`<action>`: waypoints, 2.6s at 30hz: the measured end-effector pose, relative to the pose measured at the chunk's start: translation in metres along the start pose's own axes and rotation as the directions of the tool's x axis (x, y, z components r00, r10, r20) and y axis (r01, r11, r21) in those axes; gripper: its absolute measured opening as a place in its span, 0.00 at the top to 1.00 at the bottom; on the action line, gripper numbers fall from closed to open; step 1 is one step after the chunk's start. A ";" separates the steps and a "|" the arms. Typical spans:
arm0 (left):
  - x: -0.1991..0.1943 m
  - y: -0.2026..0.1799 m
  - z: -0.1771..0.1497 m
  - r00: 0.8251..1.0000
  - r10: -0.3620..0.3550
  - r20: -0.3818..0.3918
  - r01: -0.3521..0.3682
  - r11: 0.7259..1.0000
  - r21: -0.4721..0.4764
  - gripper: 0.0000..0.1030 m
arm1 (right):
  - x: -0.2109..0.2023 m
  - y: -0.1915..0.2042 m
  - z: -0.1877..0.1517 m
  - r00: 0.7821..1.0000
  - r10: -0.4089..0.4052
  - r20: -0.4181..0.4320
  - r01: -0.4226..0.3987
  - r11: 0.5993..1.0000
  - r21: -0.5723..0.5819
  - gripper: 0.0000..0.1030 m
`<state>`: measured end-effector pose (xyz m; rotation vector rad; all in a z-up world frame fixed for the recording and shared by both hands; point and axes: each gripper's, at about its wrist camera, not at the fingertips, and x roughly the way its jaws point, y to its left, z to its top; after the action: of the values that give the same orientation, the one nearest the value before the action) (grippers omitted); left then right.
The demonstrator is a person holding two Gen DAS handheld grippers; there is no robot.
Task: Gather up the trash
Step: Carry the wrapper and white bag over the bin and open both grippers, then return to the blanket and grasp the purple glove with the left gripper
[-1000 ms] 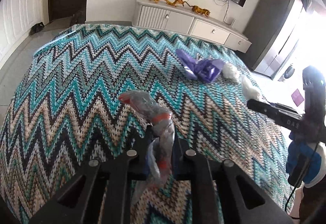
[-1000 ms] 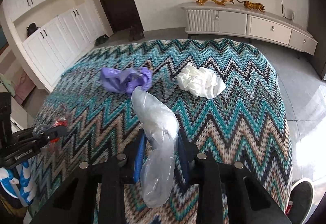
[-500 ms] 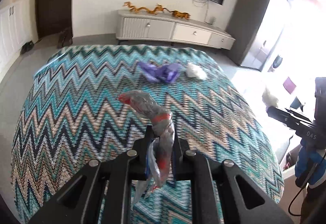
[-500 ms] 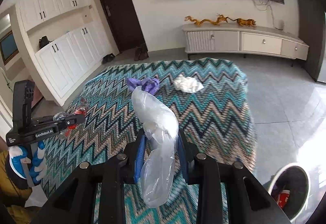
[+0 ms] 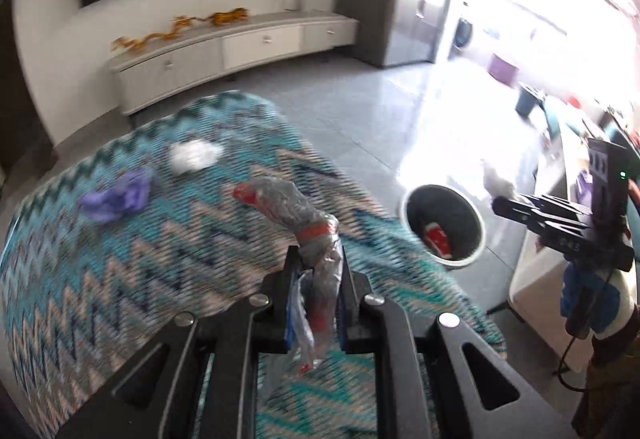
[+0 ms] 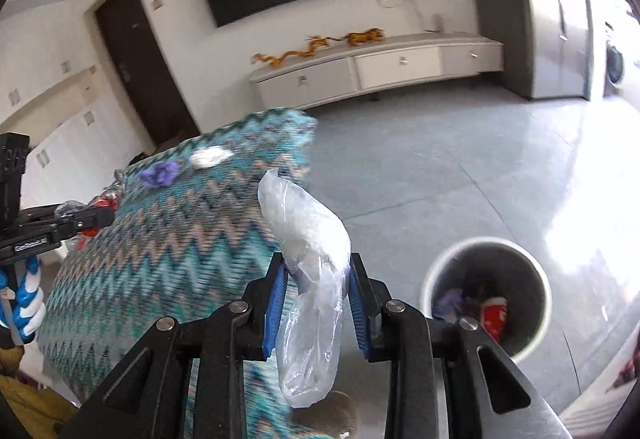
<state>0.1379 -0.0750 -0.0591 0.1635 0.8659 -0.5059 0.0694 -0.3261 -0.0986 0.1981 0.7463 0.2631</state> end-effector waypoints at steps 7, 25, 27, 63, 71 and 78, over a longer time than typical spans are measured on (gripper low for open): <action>0.074 -0.102 0.049 0.990 -0.102 -0.101 0.118 0.980 0.160 0.86 | 0.006 -0.106 -0.022 0.992 -0.117 -0.050 0.125 0.974 0.191 0.72; 0.256 -0.213 0.109 0.922 -0.258 -0.287 0.293 0.952 0.085 0.71 | 0.084 -0.233 -0.045 0.952 -0.196 -0.234 0.270 0.897 0.349 0.70; 0.262 -0.213 0.112 0.921 -0.271 -0.281 0.298 0.953 0.059 0.55 | 0.091 -0.237 -0.046 0.945 -0.205 -0.255 0.288 0.893 0.347 0.69; -0.063 -0.051 0.022 0.948 0.117 0.297 -0.143 0.987 0.066 0.36 | -0.090 -0.042 0.010 0.957 -0.250 0.147 0.217 0.954 0.208 0.04; -0.124 0.015 -0.017 0.866 0.322 0.383 -0.304 0.947 -0.109 0.26 | -0.099 0.025 0.017 0.964 -0.167 0.207 0.146 0.983 0.114 0.00; -0.151 0.048 -0.044 0.829 0.386 0.406 -0.340 0.923 -0.182 0.26 | -0.090 0.071 0.020 0.972 -0.101 0.211 0.097 0.995 0.030 0.00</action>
<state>0.0495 0.0362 0.0247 0.1111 0.4009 -0.1238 0.0081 -0.2878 -0.0068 0.2033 0.5448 0.1371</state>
